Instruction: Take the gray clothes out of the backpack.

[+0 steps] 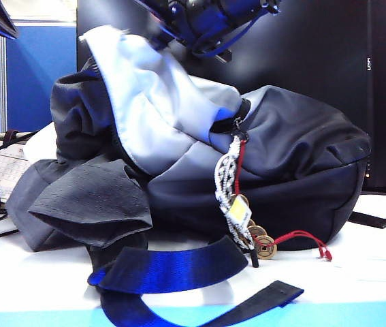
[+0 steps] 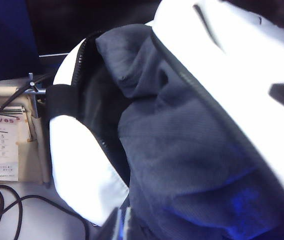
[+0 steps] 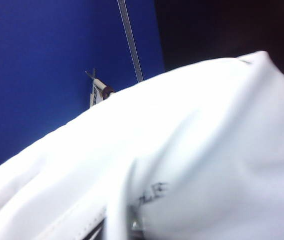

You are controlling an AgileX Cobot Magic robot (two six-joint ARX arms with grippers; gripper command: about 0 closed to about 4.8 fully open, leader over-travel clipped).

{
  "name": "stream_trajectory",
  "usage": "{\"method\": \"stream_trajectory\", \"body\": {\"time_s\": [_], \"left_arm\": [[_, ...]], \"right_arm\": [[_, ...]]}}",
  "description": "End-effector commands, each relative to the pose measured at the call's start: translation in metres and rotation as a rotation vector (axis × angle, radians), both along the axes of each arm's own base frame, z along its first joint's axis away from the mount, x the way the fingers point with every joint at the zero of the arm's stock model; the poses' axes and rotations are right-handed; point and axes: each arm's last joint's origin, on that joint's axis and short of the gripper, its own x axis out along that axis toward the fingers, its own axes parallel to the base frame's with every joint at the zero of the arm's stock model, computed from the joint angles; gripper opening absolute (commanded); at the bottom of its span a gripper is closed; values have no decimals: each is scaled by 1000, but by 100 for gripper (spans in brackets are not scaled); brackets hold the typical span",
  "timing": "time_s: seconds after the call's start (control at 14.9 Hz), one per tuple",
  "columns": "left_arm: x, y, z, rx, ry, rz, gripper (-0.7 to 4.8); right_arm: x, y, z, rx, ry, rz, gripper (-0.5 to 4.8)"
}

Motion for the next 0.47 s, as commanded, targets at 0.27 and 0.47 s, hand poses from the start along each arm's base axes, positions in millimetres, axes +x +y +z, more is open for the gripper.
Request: {"method": "stream_trajectory", "body": {"time_s": [0.27, 0.47], "left_arm": [[30, -10, -8, -55, -57, -177, 26], [56, -26, -32, -107, 1, -314, 52]], "right_arm": [[-15, -68, 84, 246, -162, -99, -5], [-13, -107, 95, 276, -112, -138, -5]]}}
